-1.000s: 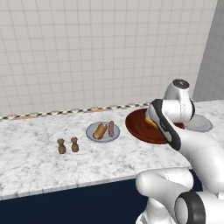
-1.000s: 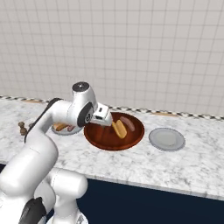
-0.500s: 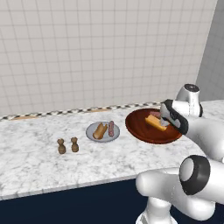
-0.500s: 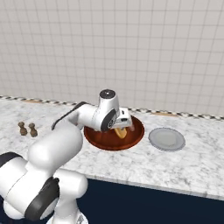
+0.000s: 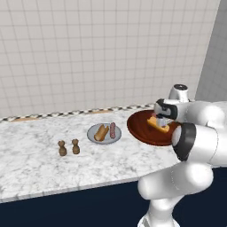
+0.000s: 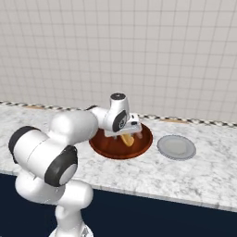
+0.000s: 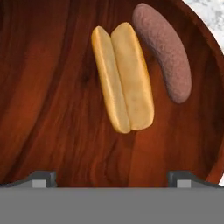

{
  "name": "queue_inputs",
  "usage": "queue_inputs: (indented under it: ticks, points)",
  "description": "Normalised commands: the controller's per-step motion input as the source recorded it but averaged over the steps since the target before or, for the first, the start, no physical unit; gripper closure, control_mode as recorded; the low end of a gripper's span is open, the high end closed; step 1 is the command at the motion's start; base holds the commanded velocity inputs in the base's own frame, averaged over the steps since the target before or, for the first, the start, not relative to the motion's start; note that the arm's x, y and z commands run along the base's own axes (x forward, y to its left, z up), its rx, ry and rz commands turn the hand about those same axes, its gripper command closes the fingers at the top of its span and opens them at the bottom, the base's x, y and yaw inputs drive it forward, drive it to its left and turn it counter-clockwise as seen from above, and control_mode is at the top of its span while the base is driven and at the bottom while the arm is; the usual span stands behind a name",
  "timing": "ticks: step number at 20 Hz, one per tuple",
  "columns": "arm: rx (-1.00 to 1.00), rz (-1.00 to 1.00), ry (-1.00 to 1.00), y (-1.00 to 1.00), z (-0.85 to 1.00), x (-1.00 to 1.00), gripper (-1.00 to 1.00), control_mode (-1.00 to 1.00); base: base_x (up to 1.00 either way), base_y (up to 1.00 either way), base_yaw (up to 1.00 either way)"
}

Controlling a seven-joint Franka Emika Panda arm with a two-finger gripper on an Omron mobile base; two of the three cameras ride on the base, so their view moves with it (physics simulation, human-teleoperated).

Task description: Place one bun and one sausage from the bowl on each plate.

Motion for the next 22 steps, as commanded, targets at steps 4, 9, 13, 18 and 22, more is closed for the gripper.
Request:
queue_inputs:
  ticks: [4, 9, 13, 18, 22]
  points:
    - [-0.15, -0.01, 0.03, 0.0, -0.62, 0.33, -1.0, -1.0, 0.0, 0.0, 0.0]
    - [-0.07, -0.03, 0.02, -0.02, -0.48, 0.4, -1.0, -1.0, 0.0, 0.0, 0.0]
    - [0.0, -0.04, 0.02, -0.14, -0.25, 0.49, -1.0, -1.0, 0.0, 0.0, 0.0]
    - [0.0, -0.03, 0.01, -0.18, -0.01, 0.15, -1.0, -1.0, 0.0, 0.0, 0.0]
    - [-0.03, 0.0, 0.04, 0.0, -0.34, 0.01, 1.0, -1.0, 0.0, 0.0, 0.0]
